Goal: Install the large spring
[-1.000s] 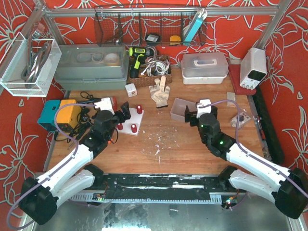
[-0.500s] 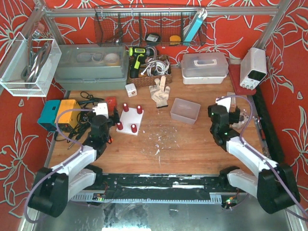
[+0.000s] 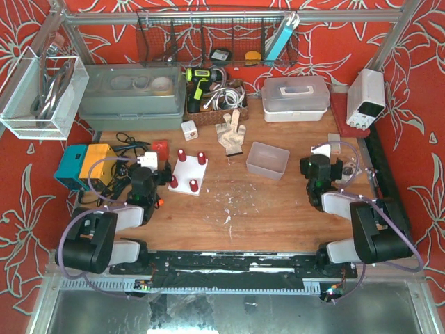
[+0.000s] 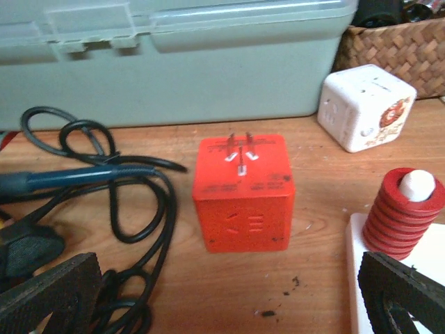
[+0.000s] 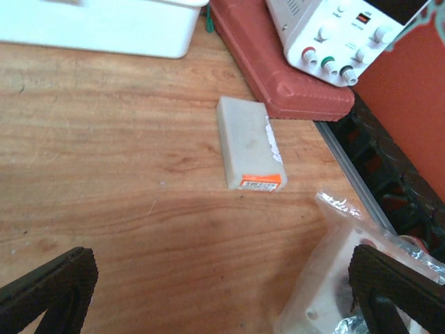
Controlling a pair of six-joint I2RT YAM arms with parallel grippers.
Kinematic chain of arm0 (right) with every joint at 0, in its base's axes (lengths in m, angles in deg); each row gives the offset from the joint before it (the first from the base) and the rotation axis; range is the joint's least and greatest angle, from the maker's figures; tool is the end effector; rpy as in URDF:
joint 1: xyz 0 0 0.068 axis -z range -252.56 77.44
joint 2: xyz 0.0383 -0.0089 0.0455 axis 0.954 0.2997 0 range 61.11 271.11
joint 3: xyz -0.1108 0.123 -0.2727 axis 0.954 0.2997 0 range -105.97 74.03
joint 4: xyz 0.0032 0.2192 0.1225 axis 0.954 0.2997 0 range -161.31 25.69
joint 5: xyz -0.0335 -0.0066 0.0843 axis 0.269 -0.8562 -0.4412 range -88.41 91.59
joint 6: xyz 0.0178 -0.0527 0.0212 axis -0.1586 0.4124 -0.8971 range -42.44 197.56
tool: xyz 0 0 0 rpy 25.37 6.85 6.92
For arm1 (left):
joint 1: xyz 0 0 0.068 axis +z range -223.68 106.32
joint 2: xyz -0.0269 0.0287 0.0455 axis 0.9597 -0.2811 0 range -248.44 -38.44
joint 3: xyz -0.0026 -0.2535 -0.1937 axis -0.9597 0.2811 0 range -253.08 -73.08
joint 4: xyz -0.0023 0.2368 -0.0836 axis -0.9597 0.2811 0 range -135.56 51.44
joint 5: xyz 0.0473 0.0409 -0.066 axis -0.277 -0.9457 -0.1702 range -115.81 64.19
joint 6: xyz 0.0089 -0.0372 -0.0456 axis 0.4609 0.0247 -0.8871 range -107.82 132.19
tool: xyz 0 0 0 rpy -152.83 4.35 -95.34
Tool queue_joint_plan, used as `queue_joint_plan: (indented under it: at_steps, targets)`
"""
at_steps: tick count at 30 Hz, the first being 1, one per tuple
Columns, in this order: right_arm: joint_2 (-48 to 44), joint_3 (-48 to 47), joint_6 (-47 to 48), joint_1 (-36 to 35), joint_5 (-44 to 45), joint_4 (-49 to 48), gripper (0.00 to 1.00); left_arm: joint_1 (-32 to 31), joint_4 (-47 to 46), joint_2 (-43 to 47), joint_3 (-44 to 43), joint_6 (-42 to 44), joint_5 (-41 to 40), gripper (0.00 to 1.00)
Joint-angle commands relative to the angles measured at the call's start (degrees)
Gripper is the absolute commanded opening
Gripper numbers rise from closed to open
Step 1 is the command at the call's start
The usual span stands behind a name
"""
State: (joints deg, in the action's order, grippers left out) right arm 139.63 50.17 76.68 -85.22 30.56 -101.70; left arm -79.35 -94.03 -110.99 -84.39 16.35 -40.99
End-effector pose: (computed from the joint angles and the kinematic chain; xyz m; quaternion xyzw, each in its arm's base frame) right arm 0.2432 0.0328 0.2165 0.0516 0.8229 -0.1467 0.5465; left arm 0.2051 -0.0089 0.2089 -0.0157 0.7787 0.0950 0.6199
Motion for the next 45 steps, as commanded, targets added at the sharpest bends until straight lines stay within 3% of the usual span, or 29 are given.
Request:
queue_joint_plan:
  at_steps: [1, 6, 7, 10, 13, 17, 45]
  targets:
    - [0.7, 3.5, 1.0, 2.3, -5.4, -11.3, 0.99, 0.4, -2.2, -2.5, -3.0, 3.2, 5.6, 1.00]
    - [3.7, 9.6, 2.5, 2.8, -8.4, -27.5, 0.99, 0.3, -4.7, 1.0, 0.4, 2.3, 9.7, 1.00]
    - [2.1, 8.1, 1.7, 2.9, -8.0, -21.0, 0.99, 0.3, -6.6, 1.9, 1.7, 1.5, 10.2, 1.00]
    - [3.3, 8.5, 1.6, 3.1, -7.4, -23.2, 0.99, 0.3, -17.1, 2.2, 6.6, 0.0, 15.2, 1.00]
    - [3.0, 8.2, 1.5, 3.1, -7.3, -22.0, 0.99, 0.4, -26.0, -3.5, 8.7, -1.0, 13.0, 1.00]
    - [2.8, 8.2, 1.5, 3.1, -7.4, -21.5, 0.99, 0.6, -24.9, -8.9, 5.5, -1.7, 12.2, 1.00]
    - [2.5, 8.0, 1.4, 3.0, -7.4, -20.8, 0.99, 1.1, -23.0, -8.3, 4.9, -2.1, 12.1, 1.00]
